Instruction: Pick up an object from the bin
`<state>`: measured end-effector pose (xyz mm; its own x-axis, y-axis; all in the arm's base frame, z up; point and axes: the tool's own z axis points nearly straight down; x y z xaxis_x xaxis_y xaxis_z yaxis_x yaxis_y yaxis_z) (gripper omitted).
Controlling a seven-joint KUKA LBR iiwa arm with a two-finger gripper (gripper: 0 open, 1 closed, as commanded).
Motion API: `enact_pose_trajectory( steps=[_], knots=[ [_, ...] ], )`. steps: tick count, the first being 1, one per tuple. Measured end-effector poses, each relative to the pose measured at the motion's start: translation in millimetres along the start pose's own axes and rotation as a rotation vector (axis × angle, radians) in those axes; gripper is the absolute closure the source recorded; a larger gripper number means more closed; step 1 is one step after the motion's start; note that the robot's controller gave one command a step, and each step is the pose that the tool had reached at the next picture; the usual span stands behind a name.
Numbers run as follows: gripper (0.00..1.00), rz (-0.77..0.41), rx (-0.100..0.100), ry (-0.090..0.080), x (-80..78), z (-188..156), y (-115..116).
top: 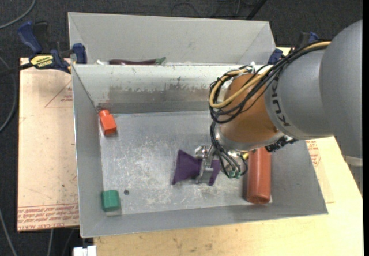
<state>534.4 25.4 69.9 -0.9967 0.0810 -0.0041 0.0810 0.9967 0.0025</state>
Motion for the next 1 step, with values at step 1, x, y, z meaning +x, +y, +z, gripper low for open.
enact_pose_trajectory(
  steps=[1],
  knots=[
    [1.0, 0.003, -0.001, -0.002, 14.5, -123.3, 10.7]
  ],
)
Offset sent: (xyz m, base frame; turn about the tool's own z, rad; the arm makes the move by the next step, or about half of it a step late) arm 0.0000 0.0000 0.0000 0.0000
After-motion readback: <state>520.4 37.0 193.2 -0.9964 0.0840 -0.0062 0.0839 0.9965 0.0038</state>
